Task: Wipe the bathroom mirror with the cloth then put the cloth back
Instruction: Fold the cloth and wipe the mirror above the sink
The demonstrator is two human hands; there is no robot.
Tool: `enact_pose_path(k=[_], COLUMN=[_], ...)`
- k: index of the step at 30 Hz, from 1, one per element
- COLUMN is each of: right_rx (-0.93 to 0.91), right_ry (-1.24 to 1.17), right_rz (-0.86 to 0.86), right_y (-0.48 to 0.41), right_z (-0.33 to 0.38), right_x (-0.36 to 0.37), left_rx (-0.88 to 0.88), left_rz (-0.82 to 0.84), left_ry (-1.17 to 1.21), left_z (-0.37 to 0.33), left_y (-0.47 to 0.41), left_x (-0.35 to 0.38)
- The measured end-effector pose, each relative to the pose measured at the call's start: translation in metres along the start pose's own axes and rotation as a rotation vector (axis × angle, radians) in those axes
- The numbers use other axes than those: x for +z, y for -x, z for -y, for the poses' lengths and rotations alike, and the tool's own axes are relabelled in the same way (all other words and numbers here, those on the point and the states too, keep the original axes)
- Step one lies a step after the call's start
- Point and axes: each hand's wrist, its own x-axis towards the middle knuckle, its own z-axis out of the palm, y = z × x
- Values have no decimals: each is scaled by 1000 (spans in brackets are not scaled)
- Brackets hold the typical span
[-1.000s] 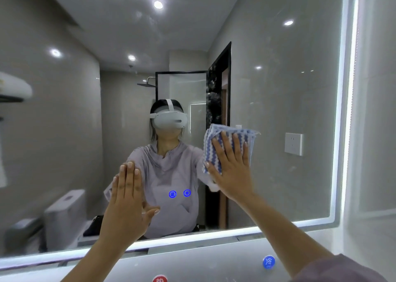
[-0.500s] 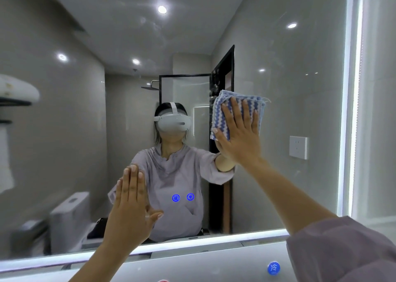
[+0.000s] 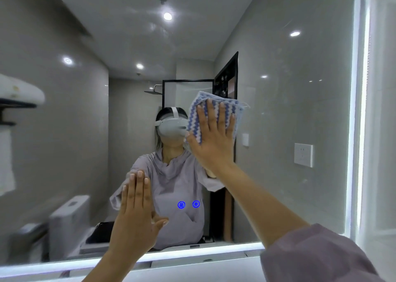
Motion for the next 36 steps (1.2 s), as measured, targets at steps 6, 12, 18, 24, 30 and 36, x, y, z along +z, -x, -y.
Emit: enact_pose_path(k=[6, 12, 18, 24, 30, 36], right_rx=[-36, -86, -136, -188, -142, -79], right_ry=[-36, -33, -14, 11, 23, 46], right_rz=[75, 94, 104, 48, -23, -27], right_y=[-14, -19, -19, -26, -27, -16], right_z=[58, 80, 71, 44, -12, -79], right_x=[0, -1, -1, -1, -5, -9], left_rx=[-40, -52, -46, 4, 62, 43], left_rz=[62, 63, 76, 9, -79, -37], left_ry=[26, 40, 36, -13, -37, -70], left_z=[-1, 1, 2, 3, 4, 2], left_y=[-2, -2, -1, 0, 1, 1], left_x=[-1, 3, 3, 6, 8, 5])
